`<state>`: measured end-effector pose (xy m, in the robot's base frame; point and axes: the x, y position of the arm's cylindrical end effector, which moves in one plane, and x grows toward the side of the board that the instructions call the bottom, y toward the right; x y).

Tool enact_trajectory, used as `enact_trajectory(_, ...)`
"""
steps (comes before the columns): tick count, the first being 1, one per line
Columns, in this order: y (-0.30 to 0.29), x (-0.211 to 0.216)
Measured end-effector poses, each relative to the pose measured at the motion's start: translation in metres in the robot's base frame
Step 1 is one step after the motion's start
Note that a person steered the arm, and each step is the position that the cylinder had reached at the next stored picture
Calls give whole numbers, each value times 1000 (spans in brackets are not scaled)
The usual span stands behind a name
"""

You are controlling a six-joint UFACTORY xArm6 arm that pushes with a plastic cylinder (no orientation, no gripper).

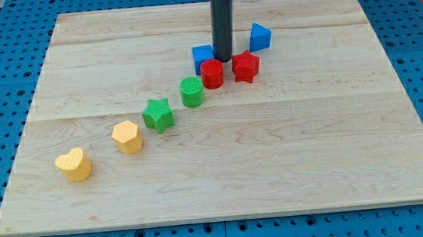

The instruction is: Move the red star to the top left of the red circle

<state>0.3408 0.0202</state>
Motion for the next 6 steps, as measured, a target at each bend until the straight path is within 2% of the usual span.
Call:
enact_trajectory(3, 70, -3)
enact_trajectory(4, 127, 7)
enact_trajectory(5, 129, 33)
enact_trajectory(6, 12, 40)
